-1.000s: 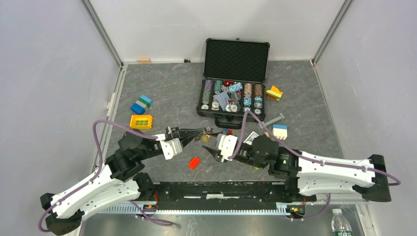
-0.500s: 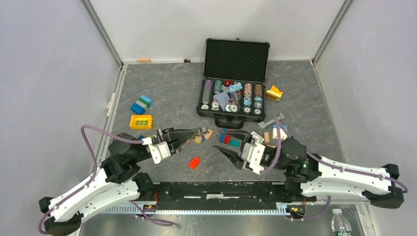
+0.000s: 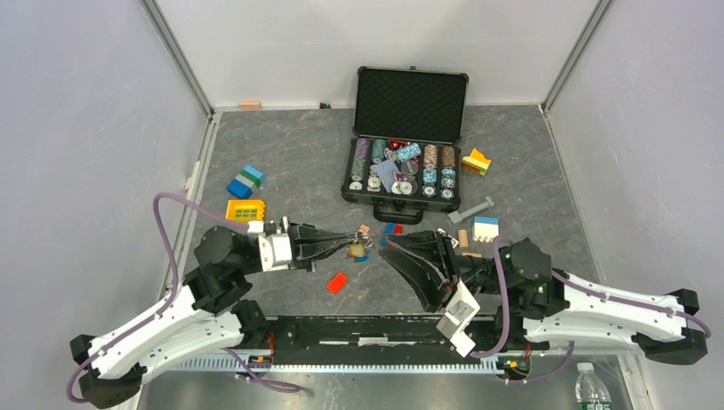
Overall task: Remove the keys from the keyring
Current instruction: Remove the key from the keyring.
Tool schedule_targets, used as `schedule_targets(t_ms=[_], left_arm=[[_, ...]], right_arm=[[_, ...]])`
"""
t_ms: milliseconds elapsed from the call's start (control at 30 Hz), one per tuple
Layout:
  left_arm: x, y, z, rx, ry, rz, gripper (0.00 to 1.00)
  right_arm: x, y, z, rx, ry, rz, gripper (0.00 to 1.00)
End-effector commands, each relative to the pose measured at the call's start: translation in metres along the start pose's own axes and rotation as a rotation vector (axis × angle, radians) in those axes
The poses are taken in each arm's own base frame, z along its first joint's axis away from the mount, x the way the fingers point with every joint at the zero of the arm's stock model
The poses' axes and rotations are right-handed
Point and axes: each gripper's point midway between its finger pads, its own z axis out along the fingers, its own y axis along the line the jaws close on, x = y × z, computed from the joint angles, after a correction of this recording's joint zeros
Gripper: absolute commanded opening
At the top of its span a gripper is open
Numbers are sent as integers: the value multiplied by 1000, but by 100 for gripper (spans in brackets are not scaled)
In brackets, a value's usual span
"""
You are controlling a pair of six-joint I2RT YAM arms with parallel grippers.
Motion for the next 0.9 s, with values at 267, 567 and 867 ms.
schedule_targets(t_ms=[267,567,867], left_arm=[[-59,1,2,-42,-255,-453,2],[-51,10,-14,-157,-325,-604,2],[-51,4,-15,-130,-326,-615,2]], right_arm=[[-31,-54,8,-18,-60,-270,39],[-18,-42,27,-120,-21,-331,37],[-13,-39,47,-161,-18,-376,35]])
